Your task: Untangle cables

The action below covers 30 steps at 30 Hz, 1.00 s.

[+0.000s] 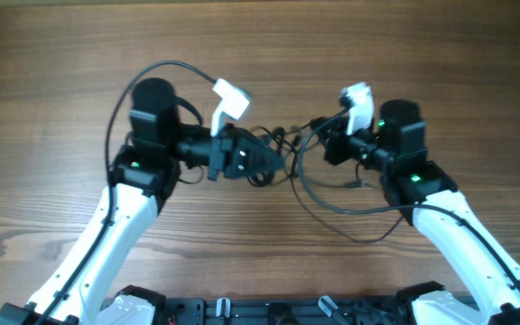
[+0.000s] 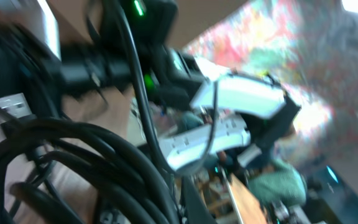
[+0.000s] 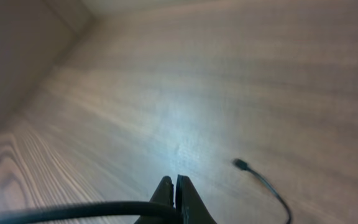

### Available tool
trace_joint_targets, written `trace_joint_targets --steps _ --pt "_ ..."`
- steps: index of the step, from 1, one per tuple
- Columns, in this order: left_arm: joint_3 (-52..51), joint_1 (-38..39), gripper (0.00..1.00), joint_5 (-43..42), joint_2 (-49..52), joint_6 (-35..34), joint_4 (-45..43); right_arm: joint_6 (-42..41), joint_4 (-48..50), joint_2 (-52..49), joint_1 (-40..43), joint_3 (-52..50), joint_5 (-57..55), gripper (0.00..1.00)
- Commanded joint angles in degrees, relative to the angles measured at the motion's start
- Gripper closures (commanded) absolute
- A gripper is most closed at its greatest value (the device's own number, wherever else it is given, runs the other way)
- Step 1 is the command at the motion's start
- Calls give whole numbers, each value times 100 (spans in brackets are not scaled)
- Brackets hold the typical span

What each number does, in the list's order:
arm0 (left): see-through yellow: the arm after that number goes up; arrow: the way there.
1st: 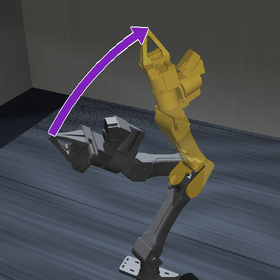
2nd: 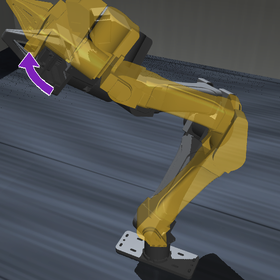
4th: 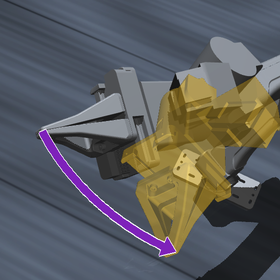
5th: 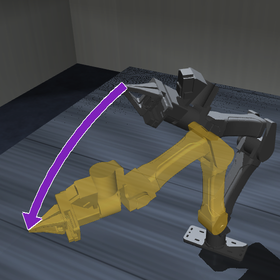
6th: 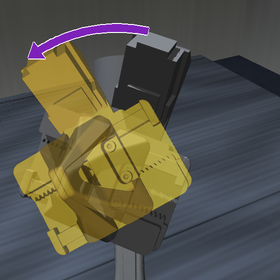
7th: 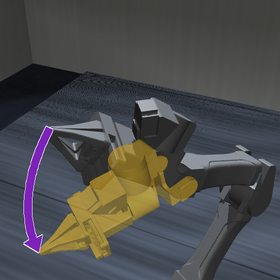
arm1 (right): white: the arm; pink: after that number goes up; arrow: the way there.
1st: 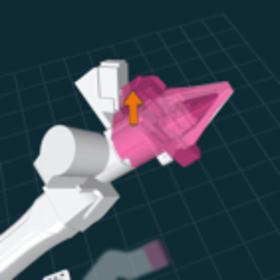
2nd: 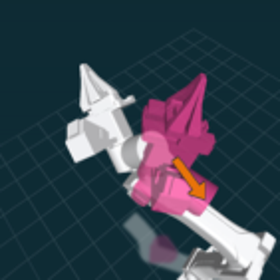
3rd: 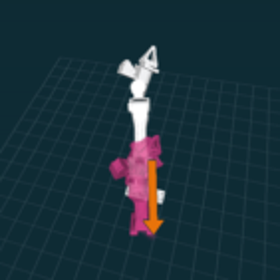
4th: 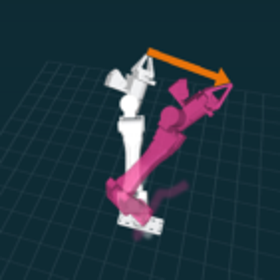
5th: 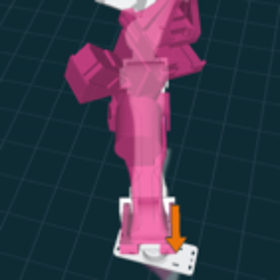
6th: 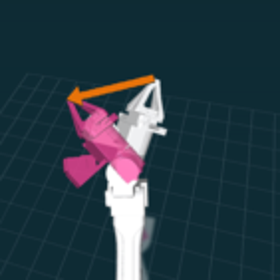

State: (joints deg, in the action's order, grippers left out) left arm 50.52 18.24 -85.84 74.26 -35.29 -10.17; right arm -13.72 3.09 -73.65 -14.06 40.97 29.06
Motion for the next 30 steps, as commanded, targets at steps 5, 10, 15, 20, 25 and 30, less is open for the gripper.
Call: trace_joint_targets --steps 5,10,15,20,25,30 --pt "103 472 96 -79 -94 898 437 -339 155 15 1403 68 1720 96" --pt "103 437 95 975 35 1113 1126 -280 199 15 2037 66 3130 0" --pt "103 243 96 1591 37 1113 1655 -4 232 15 2076 66 3921 0" --pt "103 173 96 1185 37 1115 1685 1150 223 13 1803 66 4793 0" --pt "103 170 95 140 37 1300 1644 2214 223 -9 977 66 4682 1" --pt "103 170 95 138 37 1058 1644 2356 70 -9 555 66 3545 3"
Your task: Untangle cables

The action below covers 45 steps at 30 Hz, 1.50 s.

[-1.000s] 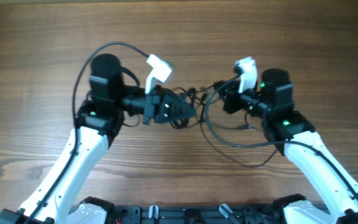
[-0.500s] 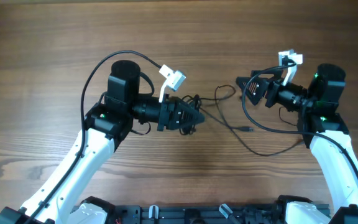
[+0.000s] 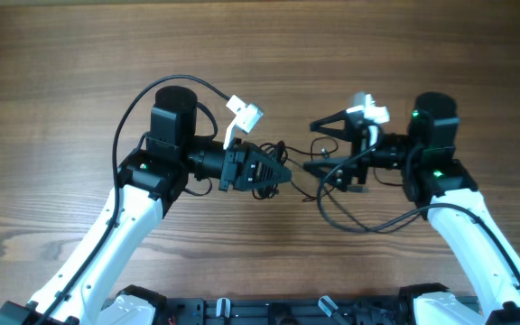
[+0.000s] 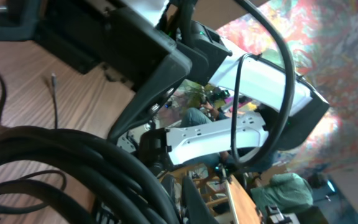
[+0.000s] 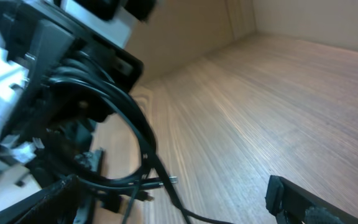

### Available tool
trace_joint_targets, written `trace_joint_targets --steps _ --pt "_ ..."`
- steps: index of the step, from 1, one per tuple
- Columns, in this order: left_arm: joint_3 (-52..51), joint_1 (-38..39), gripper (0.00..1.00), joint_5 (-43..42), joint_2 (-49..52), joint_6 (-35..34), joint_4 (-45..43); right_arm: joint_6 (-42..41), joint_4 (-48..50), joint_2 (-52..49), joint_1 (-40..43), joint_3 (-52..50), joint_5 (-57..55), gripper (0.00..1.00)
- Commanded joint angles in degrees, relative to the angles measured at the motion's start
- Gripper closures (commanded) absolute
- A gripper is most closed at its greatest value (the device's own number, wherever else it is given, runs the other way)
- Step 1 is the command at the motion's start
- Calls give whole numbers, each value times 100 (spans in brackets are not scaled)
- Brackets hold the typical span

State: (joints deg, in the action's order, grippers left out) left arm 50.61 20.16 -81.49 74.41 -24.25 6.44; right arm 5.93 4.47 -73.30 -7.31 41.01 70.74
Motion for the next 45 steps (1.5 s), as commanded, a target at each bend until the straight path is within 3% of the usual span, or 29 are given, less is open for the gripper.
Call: trace_joint_targets --steps 1,5,9,14,20,25,32,35,40,45 --pt "94 -22 95 -297 22 -87 -17 501 -122 -44 -142 61 -549 3" --pt "96 -22 96 -463 22 -348 -302 1023 -328 -131 -258 61 -192 14" --pt "96 -151 96 -619 22 -804 -723 1360 -361 -516 -361 61 317 14" --pt "96 -367 96 -619 20 -841 -756 1499 37 -1045 -378 61 1178 14" --pt "96 -367 96 -614 20 -844 -756 1427 697 -1473 -748 61 1106 20" --pt "96 -367 96 -614 20 -927 -758 431 1685 -1565 -1056 61 555 27" --pt "96 -367 96 -612 20 -925 -763 245 1808 -1567 -1176 61 557 26" --pt "94 -417 96 -608 22 -922 -804 249 1298 -1567 -1099 61 507 16" --pt "94 -595 96 -201 22 -933 -844 323 1156 -1567 -1154 61 1110 12" --pt "94 -592 96 -76 17 -1427 -866 627 1152 -1576 -1462 61 92 13"
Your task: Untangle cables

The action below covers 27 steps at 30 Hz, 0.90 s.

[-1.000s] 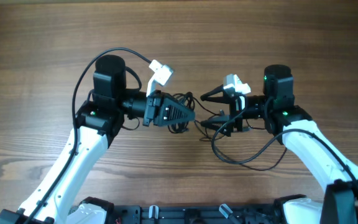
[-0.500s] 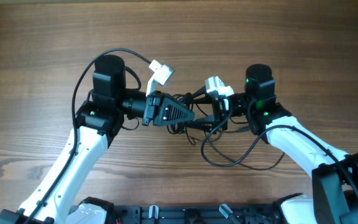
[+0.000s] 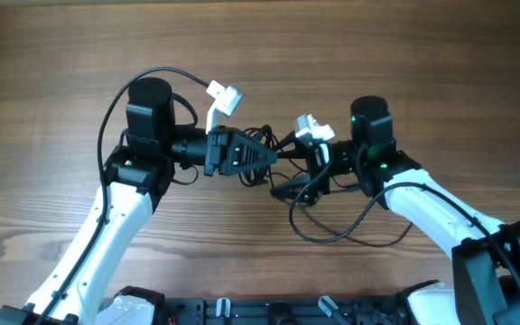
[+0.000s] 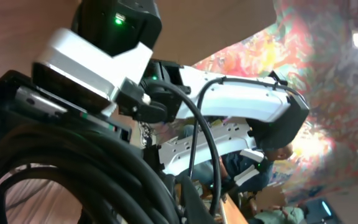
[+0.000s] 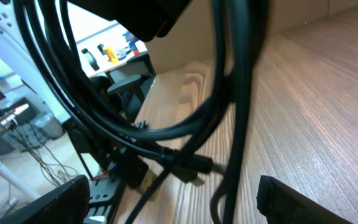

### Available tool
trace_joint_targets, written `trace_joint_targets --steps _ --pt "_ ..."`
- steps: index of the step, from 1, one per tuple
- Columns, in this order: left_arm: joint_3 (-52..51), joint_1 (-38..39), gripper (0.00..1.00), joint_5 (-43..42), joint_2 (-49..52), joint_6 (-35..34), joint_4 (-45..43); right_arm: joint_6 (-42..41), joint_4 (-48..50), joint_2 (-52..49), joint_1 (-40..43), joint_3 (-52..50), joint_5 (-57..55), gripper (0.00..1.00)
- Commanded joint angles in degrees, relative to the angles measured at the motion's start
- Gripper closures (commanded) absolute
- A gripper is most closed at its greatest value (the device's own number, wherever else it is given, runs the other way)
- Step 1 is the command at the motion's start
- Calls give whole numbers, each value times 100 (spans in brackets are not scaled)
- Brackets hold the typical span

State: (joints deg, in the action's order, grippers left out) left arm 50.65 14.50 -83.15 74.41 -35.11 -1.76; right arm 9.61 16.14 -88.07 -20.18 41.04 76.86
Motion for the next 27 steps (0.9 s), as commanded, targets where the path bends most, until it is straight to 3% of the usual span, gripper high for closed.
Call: trace_joint_targets --steps 1,7,10,12,15,17,18,21,24,27 --pt "92 -26 96 70 17 -415 -46 269 -15 -98 -225 59 -730 13" --pt "92 -26 96 -271 17 -485 -50 474 140 -98 -260 59 -1152 26" --pt "92 -26 96 -391 -15 -920 -74 686 195 -166 -289 59 -1298 32" --pt "92 -9 96 -411 -61 -1008 -151 667 339 -254 -291 59 -1246 41" --pt "92 42 96 -426 -179 -1104 -568 387 774 -380 -289 59 -1237 64" --pt "92 50 96 -426 -256 -1099 -710 -68 1182 -400 -262 59 -1263 93" --pt "90 57 96 -428 -286 -1091 -710 -321 1388 -396 -210 59 -1259 96" --pt "90 105 96 -509 -302 -1012 -691 -1825 2321 -396 190 59 -1097 96" --pt "90 219 96 -463 -302 -673 -610 -2988 3558 -396 750 59 -111 96" --pt "90 264 96 367 -299 -66 -101 -4544 5005 -396 1421 59 911 96"
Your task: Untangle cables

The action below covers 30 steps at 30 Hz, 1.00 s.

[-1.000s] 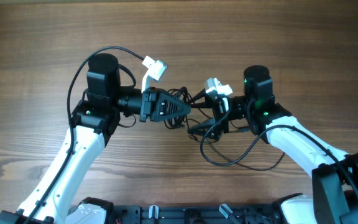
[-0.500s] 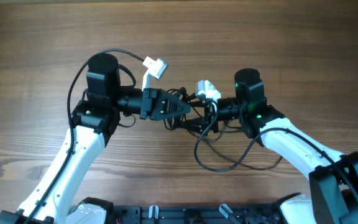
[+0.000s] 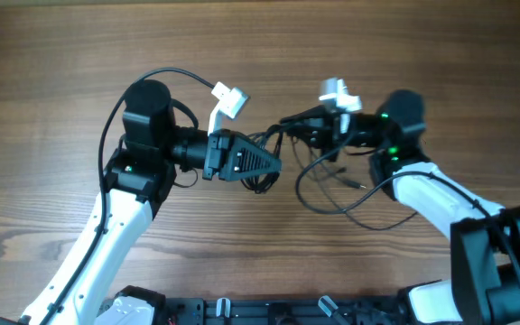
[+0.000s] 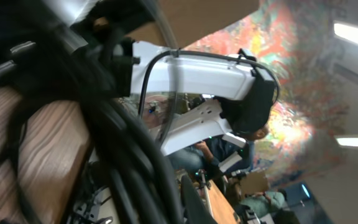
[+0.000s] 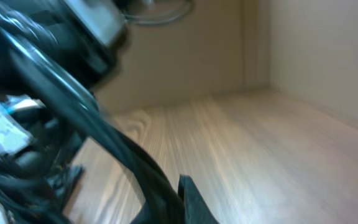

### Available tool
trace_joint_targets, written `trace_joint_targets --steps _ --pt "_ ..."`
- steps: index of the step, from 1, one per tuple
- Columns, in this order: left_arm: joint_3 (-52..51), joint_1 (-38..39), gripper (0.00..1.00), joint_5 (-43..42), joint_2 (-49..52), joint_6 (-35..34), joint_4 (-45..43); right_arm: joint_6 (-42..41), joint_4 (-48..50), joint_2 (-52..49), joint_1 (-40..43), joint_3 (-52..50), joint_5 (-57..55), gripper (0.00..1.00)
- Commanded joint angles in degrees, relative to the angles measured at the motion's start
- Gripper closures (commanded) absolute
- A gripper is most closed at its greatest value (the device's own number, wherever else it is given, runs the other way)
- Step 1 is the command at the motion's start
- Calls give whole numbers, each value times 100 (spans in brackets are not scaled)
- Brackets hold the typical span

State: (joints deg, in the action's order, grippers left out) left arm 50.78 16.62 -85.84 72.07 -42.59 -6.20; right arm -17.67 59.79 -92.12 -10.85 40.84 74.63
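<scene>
A knot of black cables (image 3: 264, 143) hangs between my two grippers over the wooden table (image 3: 52, 54). My left gripper (image 3: 274, 165) points right and is shut on the thick bundle (image 4: 126, 155), which fills the left wrist view beside the fingers (image 4: 191, 202). My right gripper (image 3: 290, 120) points left at the far side of the knot and is shut on one black cable (image 5: 107, 137) that runs diagonally into its fingertips (image 5: 188, 199). Loose loops (image 3: 332, 206) trail onto the table under the right arm.
A free plug end (image 3: 361, 183) lies on the table by the loops. White camera mounts stick up from the left wrist (image 3: 227, 99) and the right wrist (image 3: 337, 92). A black rail (image 3: 269, 311) runs along the near edge.
My right gripper was open, low beside the bundle; now it is farther back and shut on a cable. The right arm has swung away to the right. The left gripper still holds the bundle.
First both grippers were shut on cables close together. Then the right gripper was open and drawn off to the right, the left keeping the bundle. Later it stood open right against the knot. Now it is shut on a strand at the knot's far side.
</scene>
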Motion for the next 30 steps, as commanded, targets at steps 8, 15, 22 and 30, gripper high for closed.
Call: trace_joint_targets --steps 8,15,22,30 --pt "76 52 96 4669 -66 485 2020 -2905 999 9 1506 79 1377 95" --pt "76 52 96 5036 -68 133 1657 -3370 975 9 1519 79 1047 95" --pt "76 50 96 3497 -68 1237 476 -3368 734 7 1034 79 925 95" --pt "76 39 96 2520 -68 2400 787 -975 -1276 7 826 79 750 41"
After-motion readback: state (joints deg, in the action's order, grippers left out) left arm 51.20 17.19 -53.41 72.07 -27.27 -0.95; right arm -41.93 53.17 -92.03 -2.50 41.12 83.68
